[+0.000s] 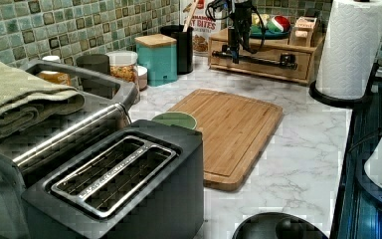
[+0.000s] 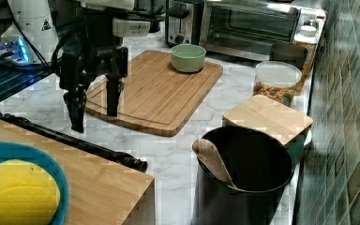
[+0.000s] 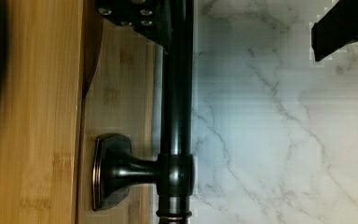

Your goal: Open the drawer.

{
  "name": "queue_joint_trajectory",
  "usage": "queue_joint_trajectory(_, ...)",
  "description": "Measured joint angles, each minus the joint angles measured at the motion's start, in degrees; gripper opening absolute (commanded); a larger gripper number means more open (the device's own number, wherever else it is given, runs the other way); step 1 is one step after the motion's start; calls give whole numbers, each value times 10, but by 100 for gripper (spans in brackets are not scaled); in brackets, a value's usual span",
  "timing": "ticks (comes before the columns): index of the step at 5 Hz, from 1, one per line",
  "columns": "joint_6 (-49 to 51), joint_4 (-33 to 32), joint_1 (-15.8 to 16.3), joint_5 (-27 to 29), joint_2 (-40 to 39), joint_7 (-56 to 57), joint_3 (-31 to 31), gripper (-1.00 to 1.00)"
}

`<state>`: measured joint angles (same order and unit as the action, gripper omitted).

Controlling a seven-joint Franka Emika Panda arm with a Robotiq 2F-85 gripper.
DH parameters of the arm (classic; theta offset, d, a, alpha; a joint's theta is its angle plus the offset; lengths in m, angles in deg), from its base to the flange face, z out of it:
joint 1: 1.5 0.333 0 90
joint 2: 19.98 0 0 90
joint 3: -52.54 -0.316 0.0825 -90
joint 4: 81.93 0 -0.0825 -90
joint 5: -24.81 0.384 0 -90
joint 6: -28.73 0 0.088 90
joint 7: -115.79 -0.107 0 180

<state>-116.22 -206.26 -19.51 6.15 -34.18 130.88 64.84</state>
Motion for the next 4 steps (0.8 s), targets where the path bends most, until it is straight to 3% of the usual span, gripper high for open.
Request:
queue_joint_trajectory(2,21,-1,-11,-3,-1,0,0,100)
queue_joint_trajectory(3,-14,-2,-17,50,-16,0,0,100)
queue_joint_trajectory(4,-81,-1,-23,56,-39,0,2,100)
